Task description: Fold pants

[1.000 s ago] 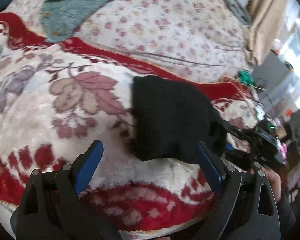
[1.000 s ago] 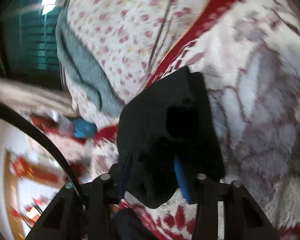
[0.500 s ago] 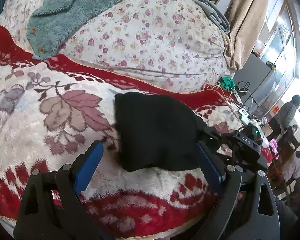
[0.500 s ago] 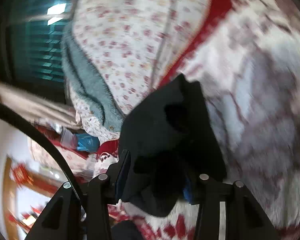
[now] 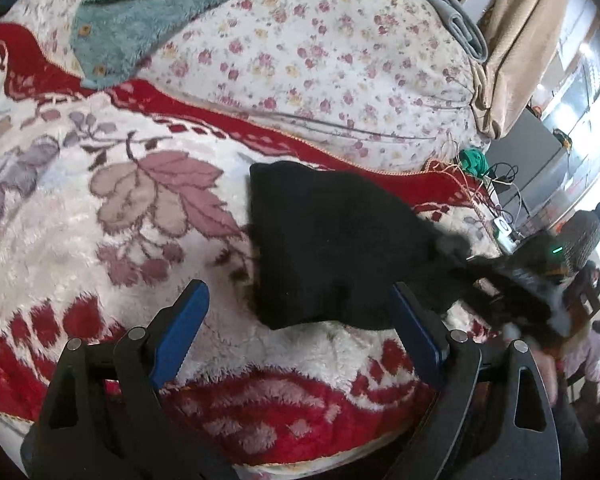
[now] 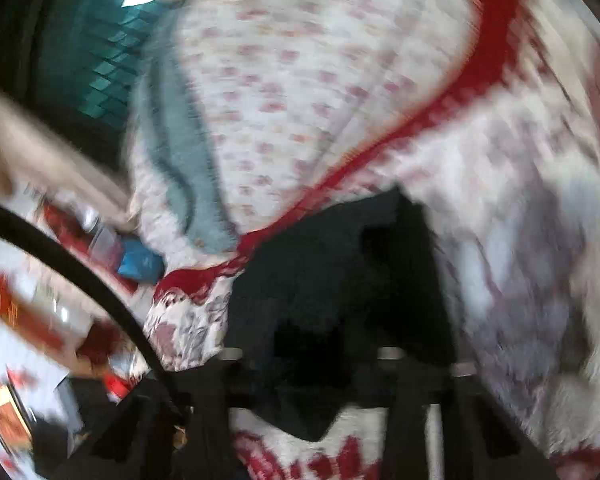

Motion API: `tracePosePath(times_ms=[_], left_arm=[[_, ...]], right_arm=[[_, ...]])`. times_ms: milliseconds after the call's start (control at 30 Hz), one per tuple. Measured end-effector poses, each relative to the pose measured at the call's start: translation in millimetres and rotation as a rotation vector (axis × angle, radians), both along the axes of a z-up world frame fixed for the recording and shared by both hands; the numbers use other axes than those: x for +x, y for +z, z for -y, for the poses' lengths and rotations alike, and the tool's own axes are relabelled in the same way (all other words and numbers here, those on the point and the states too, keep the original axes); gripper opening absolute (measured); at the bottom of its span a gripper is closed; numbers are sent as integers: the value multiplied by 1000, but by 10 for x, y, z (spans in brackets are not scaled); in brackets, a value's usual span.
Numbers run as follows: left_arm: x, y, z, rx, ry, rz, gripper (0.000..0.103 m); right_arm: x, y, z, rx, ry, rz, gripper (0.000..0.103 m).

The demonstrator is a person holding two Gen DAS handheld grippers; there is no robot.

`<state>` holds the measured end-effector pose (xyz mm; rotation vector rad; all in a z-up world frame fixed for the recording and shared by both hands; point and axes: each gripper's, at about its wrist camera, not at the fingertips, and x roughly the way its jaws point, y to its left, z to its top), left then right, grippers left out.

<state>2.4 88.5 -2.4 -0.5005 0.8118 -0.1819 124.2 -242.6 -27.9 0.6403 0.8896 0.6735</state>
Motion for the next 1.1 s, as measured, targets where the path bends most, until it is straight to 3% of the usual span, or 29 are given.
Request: tracePosePath(times_ms=[33, 200, 400, 533, 633, 667, 800, 900, 967, 1000, 1033, 1067, 1100], left_arm=[[2, -7, -17, -10, 5, -4, 91], [-25, -25, -125, -65, 44, -10, 91], [-80, -121, -450, -242, 147, -30, 91], [-101, -210, -581, -327, 188, -66, 91], [-105, -208, -581, -328, 187, -69, 91], [-107, -199, -571, -318, 185, -68, 91], [-85, -199, -535, -298, 173, -68, 91], [-77, -220, -549, -312, 171, -76, 91], [-94, -231, -577, -326, 178, -77, 91], [-95, -233, -583, -333, 179, -78, 91], [-95, -245, -593, -340, 179, -83, 91], [-91, -254, -593, -344, 180, -90, 91], [-84, -274, -595, -350, 178, -102, 91]], right_arm=[[5, 197, -63, -62, 34, 26, 17], [31, 921, -373, -171, 147, 117, 15], [-69, 1975, -841, -218, 254, 292, 15], [-55, 2565, -1100, -426, 295, 390, 10], [-2, 3105, -1131, -736, 281, 491, 4], [14, 3286, -1082, -792, 257, 517, 0], [-107, 4410, -675, -922, 98, 666, 0], [-276, 4962, -445, -924, 46, 676, 0], [-312, 4964, -285, -872, 46, 628, 13], [-301, 4875, -223, -844, 50, 597, 37], [-277, 4729, -155, -818, 48, 572, 69], [-268, 4463, -92, -793, 35, 549, 79], [-251, 4270, -61, -779, 39, 531, 83]])
